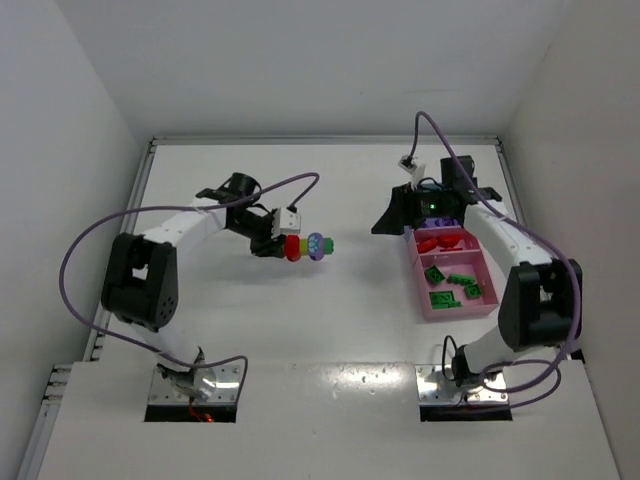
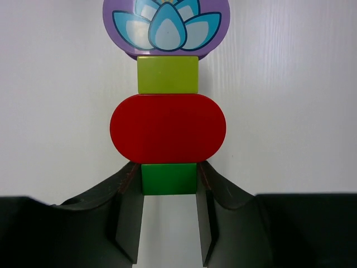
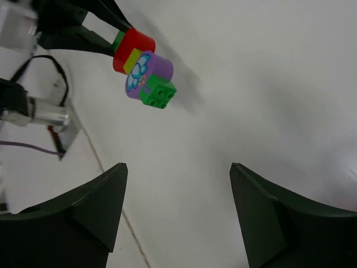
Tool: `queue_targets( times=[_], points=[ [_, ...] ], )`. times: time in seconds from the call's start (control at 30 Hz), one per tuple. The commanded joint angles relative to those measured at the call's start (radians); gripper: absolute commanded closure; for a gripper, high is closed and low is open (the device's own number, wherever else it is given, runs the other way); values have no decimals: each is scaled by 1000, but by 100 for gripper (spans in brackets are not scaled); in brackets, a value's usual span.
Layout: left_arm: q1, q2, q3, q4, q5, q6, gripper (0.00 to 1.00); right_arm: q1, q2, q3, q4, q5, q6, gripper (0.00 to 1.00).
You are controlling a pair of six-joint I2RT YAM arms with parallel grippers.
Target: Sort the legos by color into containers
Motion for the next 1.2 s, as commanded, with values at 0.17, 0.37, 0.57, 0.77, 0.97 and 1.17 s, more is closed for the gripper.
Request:
queue_targets(
  times=[0.17, 0.37, 0.57, 0.77, 0.97, 1.17],
  points=[
    [-94, -247, -50, 162, 127, -205, 88, 96, 126, -4, 220, -264, 289, 22],
    [-155, -256, -50, 198, 60, -228, 88, 151, 160, 5, 278, -297, 355, 21],
    [-164, -256, -40, 225, 41, -251, 88, 172, 171, 18, 287, -319, 355, 36],
    [-164, -267, -49, 287, -9, -282, 88, 157, 171, -31, 288, -386, 355, 99],
    [-66, -298, -98, 307, -9, -281, 89, 53, 153, -1, 110, -348, 202, 100],
    [-43, -321, -134, 294, 27, -254, 89, 30, 206, 56, -119, -297, -45, 100]
  ],
)
